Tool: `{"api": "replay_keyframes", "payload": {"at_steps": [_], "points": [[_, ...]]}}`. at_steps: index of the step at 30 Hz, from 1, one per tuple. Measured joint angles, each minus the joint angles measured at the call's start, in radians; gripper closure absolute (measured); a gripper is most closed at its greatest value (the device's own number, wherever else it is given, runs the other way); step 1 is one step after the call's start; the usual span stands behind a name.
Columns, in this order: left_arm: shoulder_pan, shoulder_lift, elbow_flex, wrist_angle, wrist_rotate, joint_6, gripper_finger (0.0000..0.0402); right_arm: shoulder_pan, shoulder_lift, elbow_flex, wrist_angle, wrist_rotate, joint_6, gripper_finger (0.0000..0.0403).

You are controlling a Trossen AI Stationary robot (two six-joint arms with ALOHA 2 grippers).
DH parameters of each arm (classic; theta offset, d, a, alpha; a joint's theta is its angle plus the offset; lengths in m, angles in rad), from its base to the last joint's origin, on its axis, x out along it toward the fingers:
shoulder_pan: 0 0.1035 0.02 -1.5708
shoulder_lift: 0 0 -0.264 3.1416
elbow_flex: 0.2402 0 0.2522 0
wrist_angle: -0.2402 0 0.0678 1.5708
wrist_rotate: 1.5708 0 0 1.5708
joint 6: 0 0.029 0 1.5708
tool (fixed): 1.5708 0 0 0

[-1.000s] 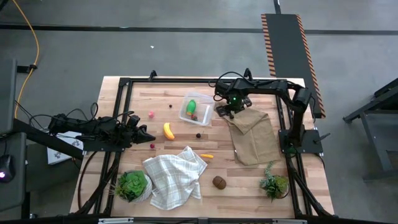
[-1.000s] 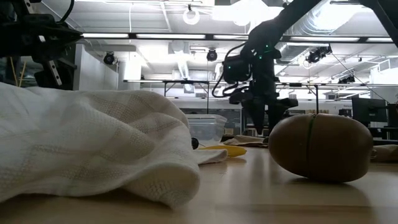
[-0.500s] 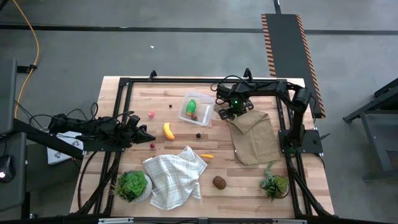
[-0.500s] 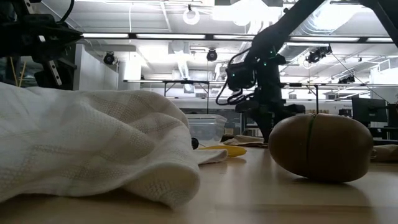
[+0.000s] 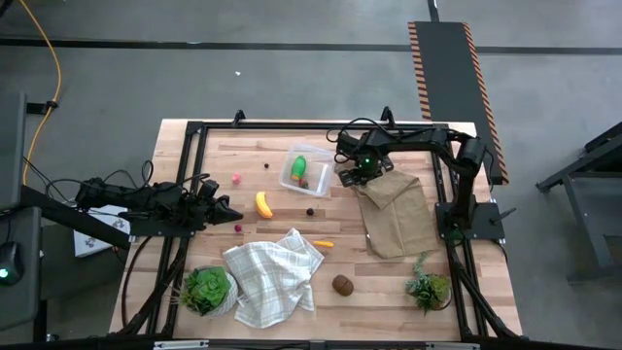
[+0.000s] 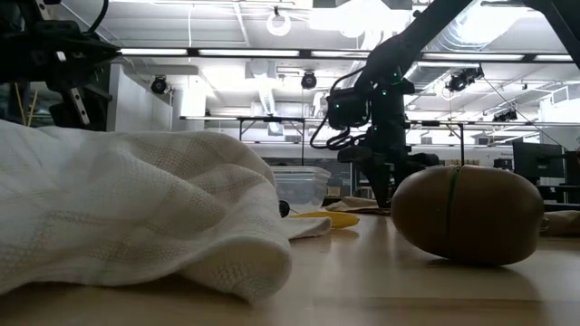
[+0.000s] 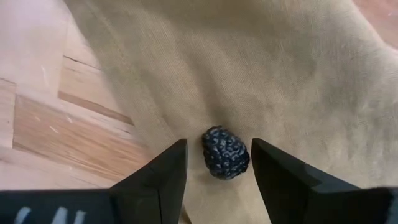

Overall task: Pick and placing Produce into tupperware
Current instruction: Put the blackberry into the transparent bin

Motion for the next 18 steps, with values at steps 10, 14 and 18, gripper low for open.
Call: {"api": "replay_keyframes", "payload": {"at_steps": [10, 14, 18], "points": [[0.000, 0.000, 0.000, 0.000, 0.000, -0.006, 0.0401, 0.000, 0.000, 0.000, -0.001, 0.000, 0.000, 0.0276], [0.000, 0.000, 0.000, 0.000, 0.000, -0.007, 0.0401, 0.000, 0.000, 0.000, -0.001, -0.001, 0.000, 0.0291], [0.000, 0.000, 0.000, 0.000, 0.000, -0.007, 0.0401, 0.000, 0.000, 0.000, -0.002, -0.002, -0.008, 0.0302]]}}
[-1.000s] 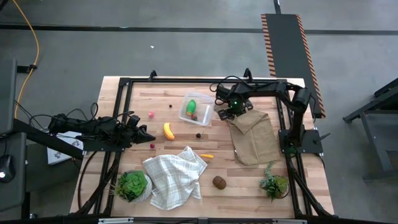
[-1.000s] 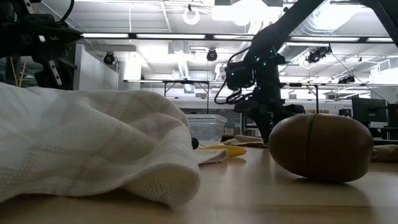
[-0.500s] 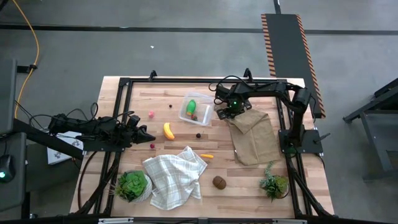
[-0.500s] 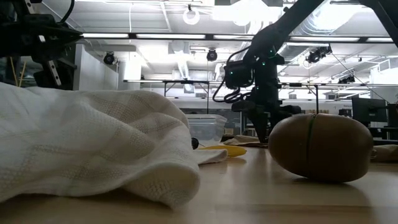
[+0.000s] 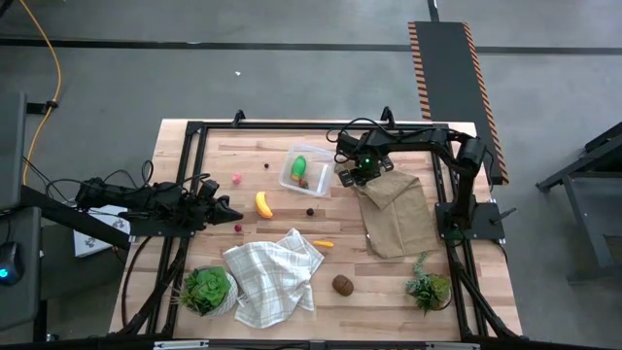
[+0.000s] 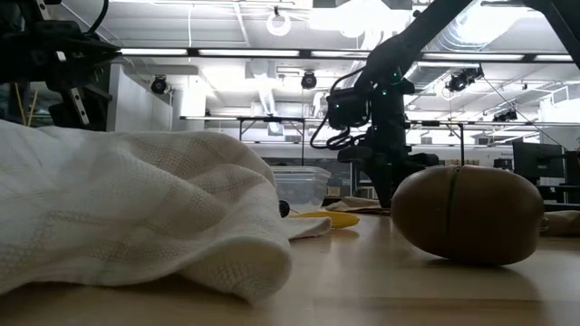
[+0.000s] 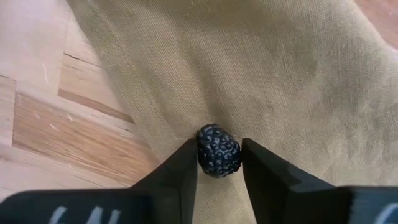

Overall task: Pick and placing Produce into tupperware
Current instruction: Put the blackberry into the transparent bin

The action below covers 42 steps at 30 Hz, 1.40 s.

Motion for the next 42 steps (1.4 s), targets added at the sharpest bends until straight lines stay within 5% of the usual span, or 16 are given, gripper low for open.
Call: {"api": "replay_keyframes", "payload": {"at_steps": [11, 42], "points": [[0.000, 0.000, 0.000, 0.000, 0.000, 0.000, 0.0401, 0.000, 0.000, 0.012, -0.013, -0.020, -0.020, 0.0310], [0.000, 0.000, 0.000, 0.000, 0.000, 0.008, 0.0401, 0.051, -0.001, 0.450, -0.117, -0.029, -0.153, 0.0311]]}}
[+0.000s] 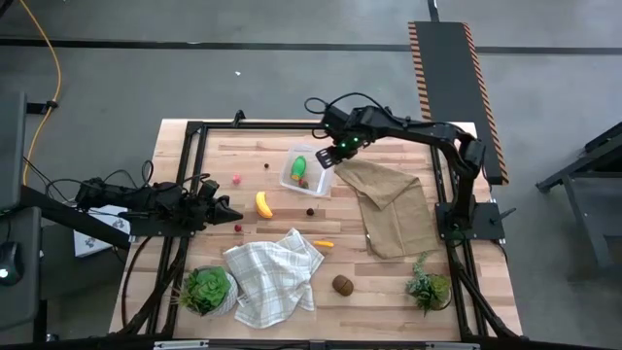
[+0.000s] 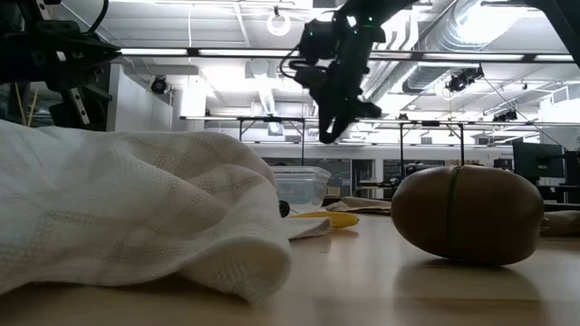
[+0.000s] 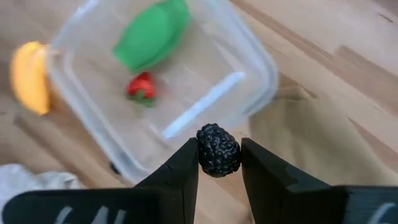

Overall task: Pick and placing Produce into tupperware
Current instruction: Put the blackberry into the transparent bin

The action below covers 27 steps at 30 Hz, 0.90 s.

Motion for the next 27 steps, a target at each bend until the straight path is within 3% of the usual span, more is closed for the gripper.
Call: {"api": "replay_keyframes", "payload": {"at_steps": [16, 27], "points": [[0.000, 0.000, 0.000, 0.000, 0.000, -0.003, 0.0401, 0.096, 0.000, 0.017, 0.185, -0.091, -0.148, 0.0311], [0.000, 0.000, 0.000, 0.000, 0.000, -0.011, 0.0401, 0.057, 0.000, 0.016, 0.213, -0.080, -0.163, 0.0311]]}}
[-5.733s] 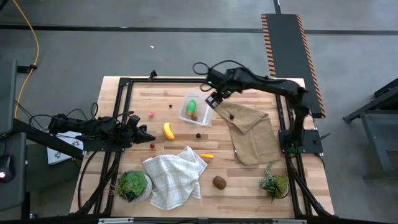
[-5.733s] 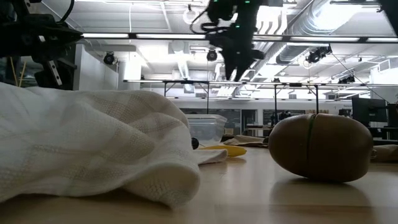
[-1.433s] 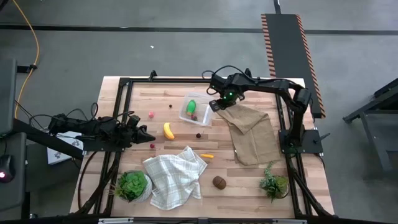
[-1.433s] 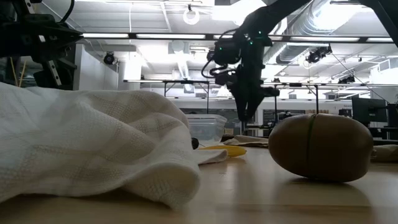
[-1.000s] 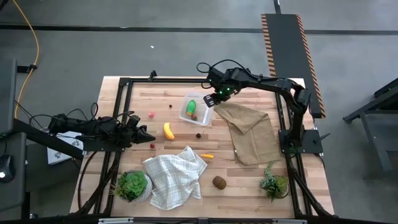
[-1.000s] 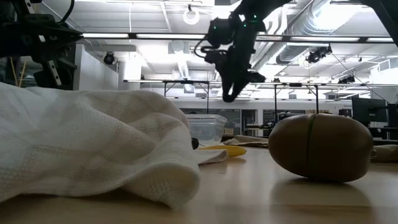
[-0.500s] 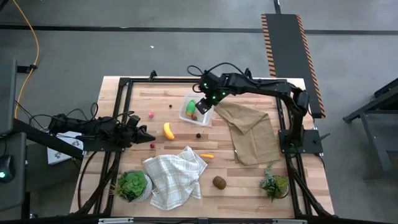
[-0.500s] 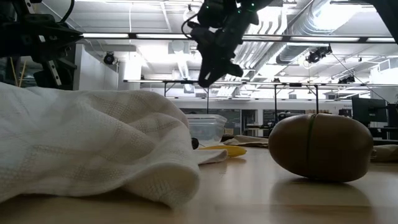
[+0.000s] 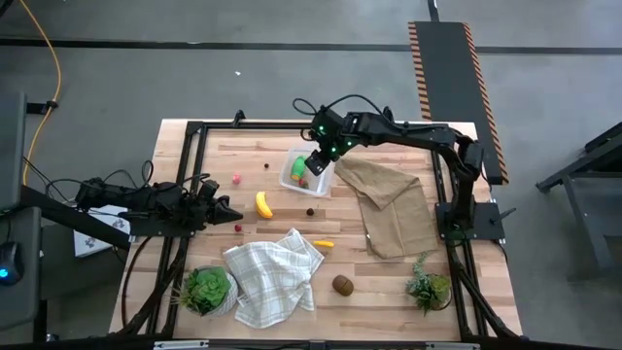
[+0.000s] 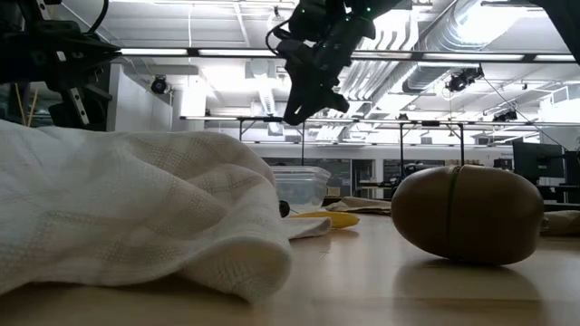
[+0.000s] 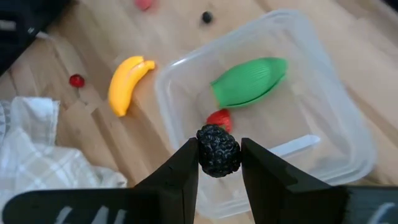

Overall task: Pick and placing Produce into tupperware
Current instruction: Put the blackberry into the transparent bin

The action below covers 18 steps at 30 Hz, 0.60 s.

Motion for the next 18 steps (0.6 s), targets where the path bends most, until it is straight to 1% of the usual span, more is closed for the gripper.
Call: {"api": "replay_keyframes", "payload": {"at_steps": [5, 18], "points": [[0.000, 0.000, 0.000, 0.000, 0.000, 0.000, 0.0401, -0.020, 0.012, -0.001, -0.008, 0.000, -0.006, 0.0311], [0.000, 0.000, 0.000, 0.000, 0.002, -0.003, 0.0401, -0.008, 0.108, -0.001, -0.024, -0.017, -0.019, 0.0311]]}}
